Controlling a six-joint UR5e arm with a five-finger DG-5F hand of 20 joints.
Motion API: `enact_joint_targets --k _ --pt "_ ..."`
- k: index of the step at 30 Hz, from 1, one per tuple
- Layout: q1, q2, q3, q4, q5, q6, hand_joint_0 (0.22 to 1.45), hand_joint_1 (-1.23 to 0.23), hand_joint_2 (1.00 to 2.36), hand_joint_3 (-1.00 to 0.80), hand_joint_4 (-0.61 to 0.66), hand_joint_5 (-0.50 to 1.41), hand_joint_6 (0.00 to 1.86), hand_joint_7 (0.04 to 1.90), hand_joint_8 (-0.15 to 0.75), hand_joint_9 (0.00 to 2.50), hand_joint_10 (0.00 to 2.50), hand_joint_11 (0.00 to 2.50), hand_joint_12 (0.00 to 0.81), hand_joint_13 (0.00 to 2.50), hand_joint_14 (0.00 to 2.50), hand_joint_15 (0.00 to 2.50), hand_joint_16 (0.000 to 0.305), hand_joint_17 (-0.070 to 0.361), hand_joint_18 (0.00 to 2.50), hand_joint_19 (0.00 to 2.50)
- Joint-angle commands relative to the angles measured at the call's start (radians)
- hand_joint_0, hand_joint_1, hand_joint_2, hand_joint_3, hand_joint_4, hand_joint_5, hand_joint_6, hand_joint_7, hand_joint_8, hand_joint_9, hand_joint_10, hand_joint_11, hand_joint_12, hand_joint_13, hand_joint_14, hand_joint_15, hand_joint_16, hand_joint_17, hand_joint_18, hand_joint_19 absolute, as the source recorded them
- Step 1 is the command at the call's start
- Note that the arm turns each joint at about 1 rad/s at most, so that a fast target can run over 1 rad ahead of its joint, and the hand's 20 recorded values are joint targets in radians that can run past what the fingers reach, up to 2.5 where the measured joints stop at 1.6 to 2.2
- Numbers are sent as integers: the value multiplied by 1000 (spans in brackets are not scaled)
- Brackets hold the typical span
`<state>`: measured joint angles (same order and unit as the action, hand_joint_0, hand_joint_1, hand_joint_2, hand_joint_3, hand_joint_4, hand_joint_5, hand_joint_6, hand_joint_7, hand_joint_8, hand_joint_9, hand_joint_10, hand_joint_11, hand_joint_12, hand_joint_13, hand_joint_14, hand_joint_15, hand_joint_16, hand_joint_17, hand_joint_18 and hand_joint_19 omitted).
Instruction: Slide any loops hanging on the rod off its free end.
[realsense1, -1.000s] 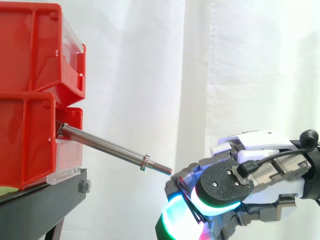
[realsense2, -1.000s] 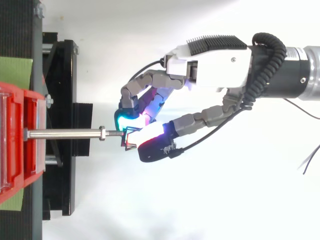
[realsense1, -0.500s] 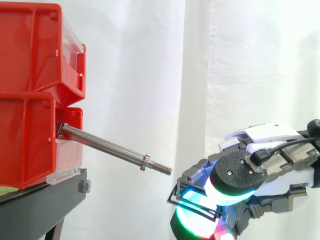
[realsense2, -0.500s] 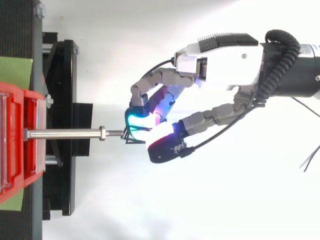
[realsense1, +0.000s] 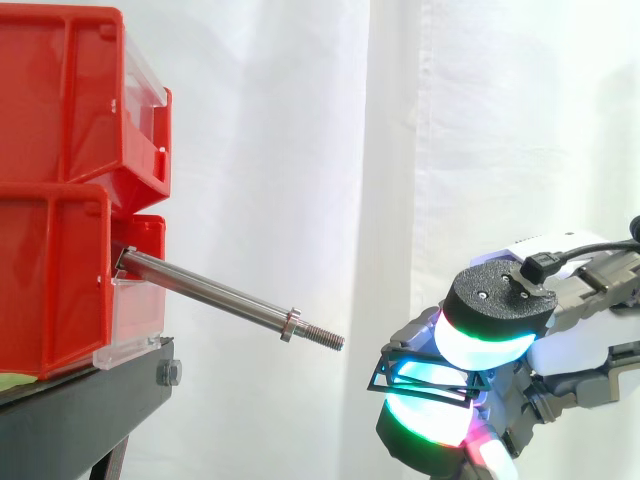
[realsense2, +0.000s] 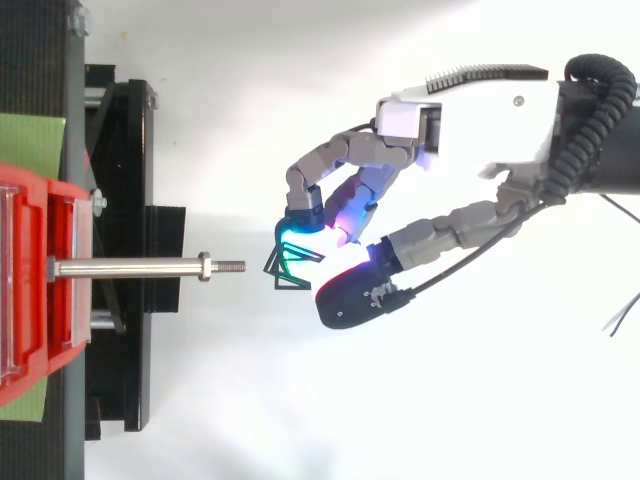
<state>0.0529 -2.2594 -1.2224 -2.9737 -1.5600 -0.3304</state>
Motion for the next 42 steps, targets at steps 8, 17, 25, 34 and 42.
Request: enact_joint_targets --k 8,17,25,34,42 --pt "7 1 0 -1 3 14 564 -552 1021 -202 259 -114 821 1326 340 1068 13 521 353 784 9 256 59 133 722 501" --pt "13 0 0 1 21 17 554 -679 1020 -133 299 -135 842 1325 355 1027 13 555 363 770 9 259 63 141 730 500" --pt "15 0 1 -1 21 24 577 -557 1014 -344 293 -118 843 1359 337 1078 13 558 349 780 9 260 58 130 722 503" --pt "16 0 0 -1 24 24 570 -572 1022 -208 271 -115 837 1351 340 1064 13 556 351 774 9 261 58 130 719 503" --pt "16 0 0 -1 24 24 553 -732 1029 -40 248 -130 850 1378 343 999 16 563 352 756 10 269 59 132 715 510"
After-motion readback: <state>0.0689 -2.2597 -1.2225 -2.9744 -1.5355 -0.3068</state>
